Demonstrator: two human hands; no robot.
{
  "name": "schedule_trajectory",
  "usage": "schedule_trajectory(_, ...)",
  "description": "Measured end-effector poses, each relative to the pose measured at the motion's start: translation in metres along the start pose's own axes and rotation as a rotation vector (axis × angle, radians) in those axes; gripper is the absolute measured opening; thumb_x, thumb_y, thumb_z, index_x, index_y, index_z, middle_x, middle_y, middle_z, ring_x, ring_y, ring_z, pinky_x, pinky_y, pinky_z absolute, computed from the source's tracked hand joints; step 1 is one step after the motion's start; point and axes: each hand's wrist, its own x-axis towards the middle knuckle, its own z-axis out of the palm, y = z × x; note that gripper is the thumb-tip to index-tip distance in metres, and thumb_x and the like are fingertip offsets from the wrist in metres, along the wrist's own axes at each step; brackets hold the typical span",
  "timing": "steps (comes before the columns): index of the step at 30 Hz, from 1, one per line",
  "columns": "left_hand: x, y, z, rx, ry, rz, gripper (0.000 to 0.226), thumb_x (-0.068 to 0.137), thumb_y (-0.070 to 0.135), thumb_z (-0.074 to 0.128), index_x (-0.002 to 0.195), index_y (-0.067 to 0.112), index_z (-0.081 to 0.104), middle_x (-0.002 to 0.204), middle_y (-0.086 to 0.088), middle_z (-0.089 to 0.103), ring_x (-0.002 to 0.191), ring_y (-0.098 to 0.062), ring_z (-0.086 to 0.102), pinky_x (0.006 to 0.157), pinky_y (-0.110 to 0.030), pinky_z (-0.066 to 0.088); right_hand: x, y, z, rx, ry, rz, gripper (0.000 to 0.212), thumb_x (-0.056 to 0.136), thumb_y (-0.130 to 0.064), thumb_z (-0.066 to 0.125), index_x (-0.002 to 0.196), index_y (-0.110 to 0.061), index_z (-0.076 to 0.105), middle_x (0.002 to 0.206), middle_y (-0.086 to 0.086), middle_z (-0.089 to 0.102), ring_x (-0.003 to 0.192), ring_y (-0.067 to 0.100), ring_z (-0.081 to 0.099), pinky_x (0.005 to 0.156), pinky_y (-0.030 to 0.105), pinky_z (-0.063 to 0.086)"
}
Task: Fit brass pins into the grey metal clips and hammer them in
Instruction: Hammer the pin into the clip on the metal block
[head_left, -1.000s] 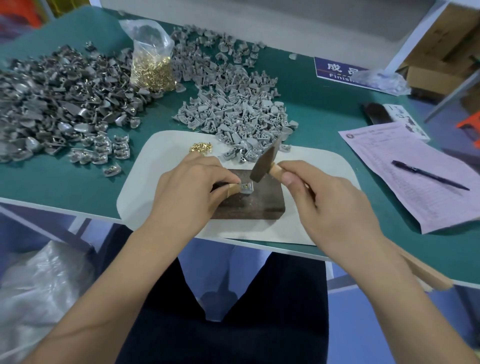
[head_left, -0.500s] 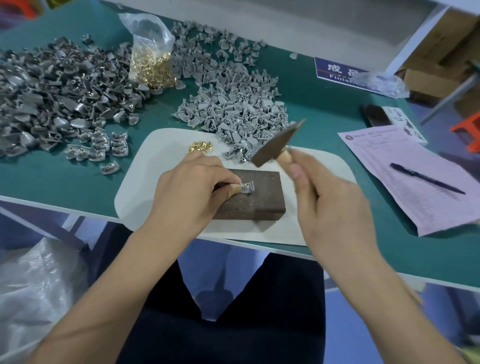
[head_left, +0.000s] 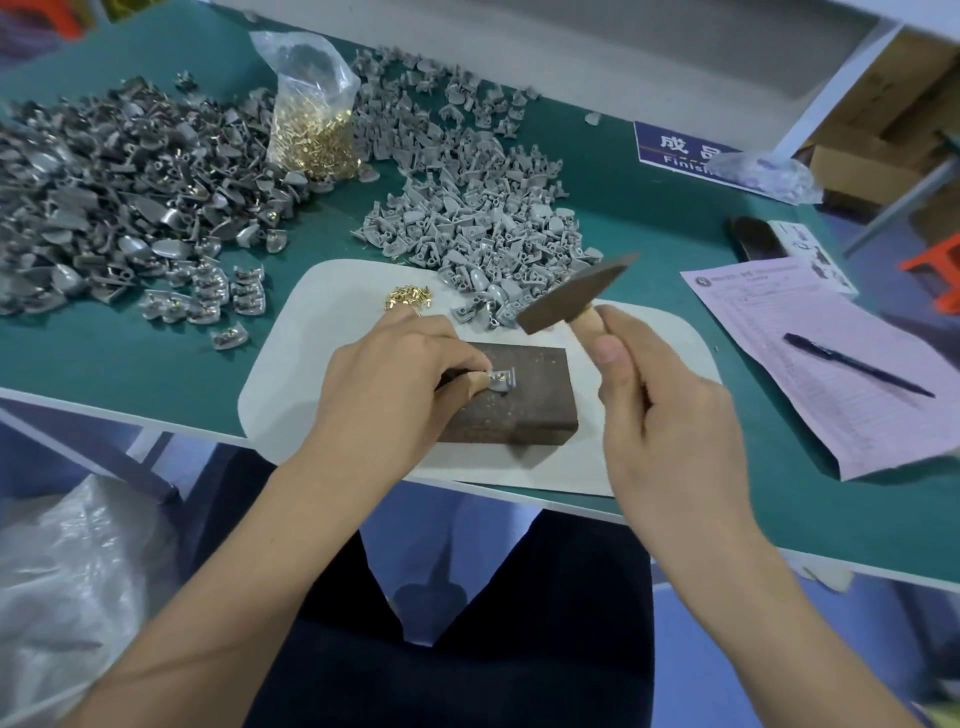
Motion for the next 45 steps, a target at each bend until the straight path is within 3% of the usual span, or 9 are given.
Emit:
schedule_trajectory(4,0.000,0.000,0.001,0.024,0.006,-0.011,0.007,0.085,0.045,0.074,0.092,0.044,0.073,0.082,0.018,0.061,0.091,-0.015,0.053,0.057,-0.033,0.048,0.000,0.006,0.003,-0.115,-0.178,0.007,0.048,0.098,-0.068,0.020,0.131,-0.047,0.048,0.094,-0.001,0.076,0.088,0.039,0.065,0.069,0.044,0.053)
schedule_trajectory(8,0.000,0.000,0.001,0.017,-0.001,0.003,0.008,0.087,0.047,0.070,0.093,0.043,0.073,0.083,0.017,0.061,0.091,-0.014,0.052,0.058,-0.034,0.048,-0.003,0.011,0.003,0.033,0.003,0.032,0.038,0.104,-0.060,0.028,0.130,-0.047,0.052,0.085,-0.009,0.071,0.078,0.024,0.061,0.064,0.037,0.050)
schedule_trajectory(16,0.001,0.000,0.001,0.023,0.000,-0.010,0.009,0.087,0.048,0.070,0.091,0.042,0.074,0.083,0.017,0.062,0.090,-0.012,0.051,0.057,-0.032,0.047,0.000,0.008,-0.001,0.012,-0.038,-0.001,0.037,0.102,-0.058,0.028,0.130,-0.046,0.049,0.072,-0.013,0.059,0.072,0.027,0.060,0.061,0.037,0.048)
schedule_trajectory(19,0.001,0.001,0.000,0.037,-0.012,-0.008,0.009,0.087,0.049,0.070,0.093,0.043,0.074,0.084,0.017,0.062,0.091,-0.012,0.051,0.057,-0.032,0.047,0.001,0.006,-0.004,-0.134,-0.197,-0.045,0.038,0.100,-0.065,0.023,0.130,-0.052,0.042,0.082,-0.007,0.071,0.081,0.034,0.065,0.063,0.039,0.050)
schedule_trajectory(23,0.001,0.001,-0.001,0.024,-0.013,-0.024,0.007,0.087,0.048,0.070,0.092,0.044,0.073,0.083,0.017,0.062,0.091,-0.011,0.051,0.057,-0.032,0.046,0.003,0.008,-0.007,-0.039,-0.023,-0.017,0.041,0.100,-0.059,0.027,0.131,-0.047,0.051,0.087,-0.007,0.074,0.079,0.027,0.061,0.061,0.035,0.045)
schedule_trajectory(27,0.001,0.002,-0.001,0.031,-0.022,-0.021,0.007,0.088,0.047,0.071,0.093,0.043,0.073,0.084,0.017,0.063,0.091,-0.013,0.051,0.057,-0.032,0.047,0.002,0.011,-0.004,-0.145,-0.199,-0.036,0.041,0.096,-0.068,0.022,0.131,-0.056,0.040,0.086,-0.008,0.074,0.085,0.032,0.066,0.065,0.038,0.051)
schedule_trajectory(31,0.001,0.001,-0.001,0.014,-0.032,-0.037,0.008,0.088,0.047,0.071,0.095,0.043,0.074,0.085,0.018,0.062,0.094,-0.013,0.052,0.060,-0.031,0.045,0.008,0.028,0.001,-0.134,-0.029,0.052,0.032,0.106,-0.056,0.033,0.131,-0.053,0.052,0.095,-0.013,0.069,0.088,0.016,0.057,0.064,0.033,0.039)
schedule_trajectory(40,-0.001,0.001,-0.002,-0.025,-0.045,-0.059,0.007,0.089,0.047,0.070,0.094,0.044,0.074,0.086,0.018,0.062,0.095,-0.012,0.052,0.064,-0.033,0.046,0.007,0.061,0.031,-0.313,-0.079,0.311,0.036,0.106,-0.025,0.044,0.137,-0.034,0.061,0.108,0.008,0.064,0.101,0.036,0.057,0.072,0.040,0.038)
schedule_trajectory(45,-0.002,0.001,-0.002,-0.055,-0.053,-0.081,0.008,0.089,0.047,0.069,0.095,0.044,0.073,0.087,0.019,0.061,0.095,-0.009,0.050,0.064,-0.032,0.046,0.012,0.053,0.032,-0.240,0.047,0.137,0.023,0.101,-0.025,0.059,0.117,-0.028,0.075,0.113,0.003,0.067,0.110,0.033,0.052,0.091,0.045,0.040)
